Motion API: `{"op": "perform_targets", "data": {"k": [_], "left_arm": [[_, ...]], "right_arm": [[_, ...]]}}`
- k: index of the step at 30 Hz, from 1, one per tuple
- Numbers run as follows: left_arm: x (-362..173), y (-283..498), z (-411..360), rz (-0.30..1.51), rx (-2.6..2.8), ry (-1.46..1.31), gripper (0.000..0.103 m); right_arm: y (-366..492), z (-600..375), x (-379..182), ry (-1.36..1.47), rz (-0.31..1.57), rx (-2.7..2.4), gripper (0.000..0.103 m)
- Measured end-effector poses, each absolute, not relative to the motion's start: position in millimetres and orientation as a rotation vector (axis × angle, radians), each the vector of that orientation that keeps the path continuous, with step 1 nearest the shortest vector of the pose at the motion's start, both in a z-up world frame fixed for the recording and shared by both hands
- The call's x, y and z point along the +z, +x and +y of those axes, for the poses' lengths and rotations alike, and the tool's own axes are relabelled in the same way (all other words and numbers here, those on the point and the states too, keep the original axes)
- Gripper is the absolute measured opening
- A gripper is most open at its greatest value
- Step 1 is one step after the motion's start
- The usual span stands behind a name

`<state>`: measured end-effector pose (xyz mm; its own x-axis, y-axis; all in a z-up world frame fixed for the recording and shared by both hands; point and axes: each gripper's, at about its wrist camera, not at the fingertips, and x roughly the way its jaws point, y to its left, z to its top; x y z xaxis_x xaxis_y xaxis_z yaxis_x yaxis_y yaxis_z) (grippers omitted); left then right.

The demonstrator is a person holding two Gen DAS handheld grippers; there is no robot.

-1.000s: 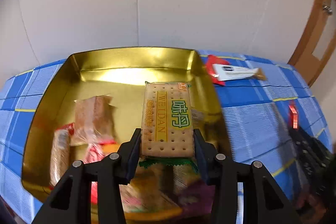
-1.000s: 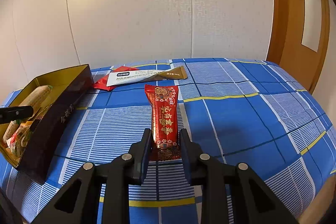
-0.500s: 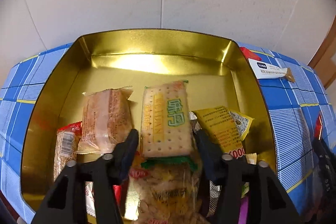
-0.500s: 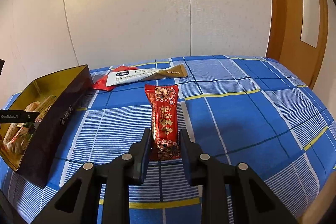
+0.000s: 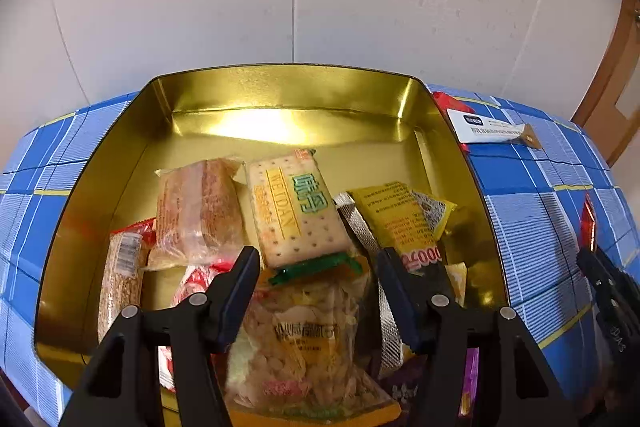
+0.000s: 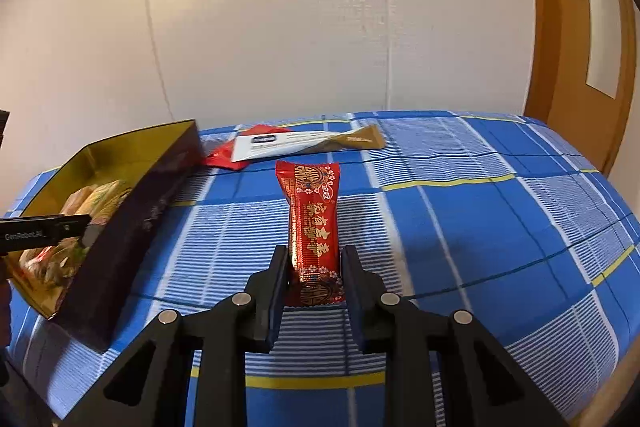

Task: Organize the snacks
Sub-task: 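Lower the WEIDAN cracker pack into the tin tray and open the left tool, then carry the red candy pack into the tin tray and open the right tool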

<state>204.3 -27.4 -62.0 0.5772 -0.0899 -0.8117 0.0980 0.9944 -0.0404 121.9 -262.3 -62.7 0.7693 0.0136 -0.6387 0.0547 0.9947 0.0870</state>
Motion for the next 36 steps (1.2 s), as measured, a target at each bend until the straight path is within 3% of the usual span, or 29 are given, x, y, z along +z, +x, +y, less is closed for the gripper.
{"op": "perform_targets", "data": {"k": [36], "left_arm": [[-42, 112, 13, 0.839, -0.097, -0.028, 0.062]], "right_arm": [[133, -115, -39, 0.107, 0.783, 0.355, 0.027]]}}
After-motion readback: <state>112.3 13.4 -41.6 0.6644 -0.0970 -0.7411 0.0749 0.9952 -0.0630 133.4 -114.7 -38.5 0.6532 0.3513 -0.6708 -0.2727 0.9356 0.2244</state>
